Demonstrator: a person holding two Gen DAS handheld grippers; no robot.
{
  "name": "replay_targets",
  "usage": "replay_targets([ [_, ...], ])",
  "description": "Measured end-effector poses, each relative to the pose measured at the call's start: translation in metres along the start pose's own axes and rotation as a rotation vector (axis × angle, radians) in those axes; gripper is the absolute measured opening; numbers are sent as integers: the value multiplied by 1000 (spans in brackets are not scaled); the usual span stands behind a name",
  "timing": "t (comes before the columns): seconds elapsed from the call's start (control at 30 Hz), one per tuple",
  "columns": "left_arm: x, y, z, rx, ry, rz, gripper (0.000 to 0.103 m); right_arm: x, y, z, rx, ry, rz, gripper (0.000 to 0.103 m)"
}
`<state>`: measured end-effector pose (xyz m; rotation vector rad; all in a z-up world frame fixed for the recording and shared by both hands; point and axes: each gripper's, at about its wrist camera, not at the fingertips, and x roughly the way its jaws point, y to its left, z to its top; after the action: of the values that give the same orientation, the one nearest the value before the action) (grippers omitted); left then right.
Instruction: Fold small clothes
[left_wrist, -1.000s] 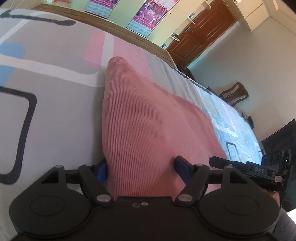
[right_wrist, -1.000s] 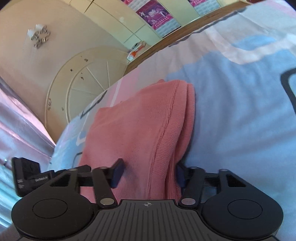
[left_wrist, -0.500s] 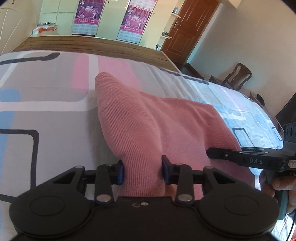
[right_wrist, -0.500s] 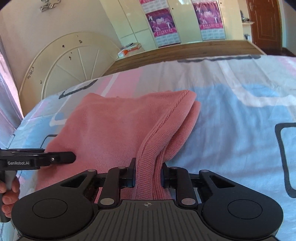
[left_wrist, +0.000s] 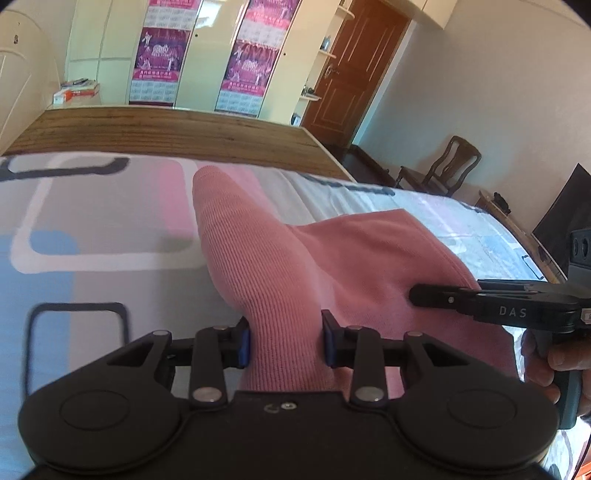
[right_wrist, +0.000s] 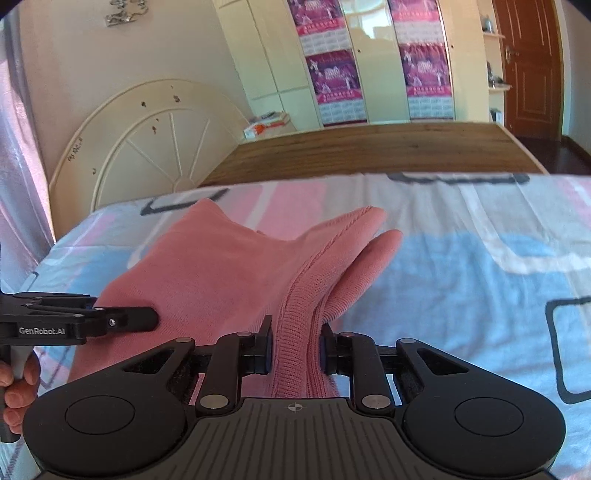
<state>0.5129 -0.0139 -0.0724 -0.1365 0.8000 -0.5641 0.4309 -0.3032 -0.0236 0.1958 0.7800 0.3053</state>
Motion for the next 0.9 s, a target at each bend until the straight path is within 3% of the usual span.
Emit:
replay_targets([
  [0.33, -70, 76, -17, -18, -29, 77, 33, 36, 105, 2, -48, -12, 81, 21],
  [0.67, -131, 177, -55, -85, -30, 154, 33, 104, 217, -16, -69, 61, 198, 21],
  [0.73, -134, 196, -64, -112, -5, 166, 37, 123, 226, -22, -58, 93, 192, 21],
  [0.8, -128, 215, -75, -161, 37, 190, 50, 146, 226, -34, -33, 135, 157, 21],
  [0.9, -125, 231, -91, -225, 17, 167, 57, 171, 215, -54, 21, 194, 115, 21],
])
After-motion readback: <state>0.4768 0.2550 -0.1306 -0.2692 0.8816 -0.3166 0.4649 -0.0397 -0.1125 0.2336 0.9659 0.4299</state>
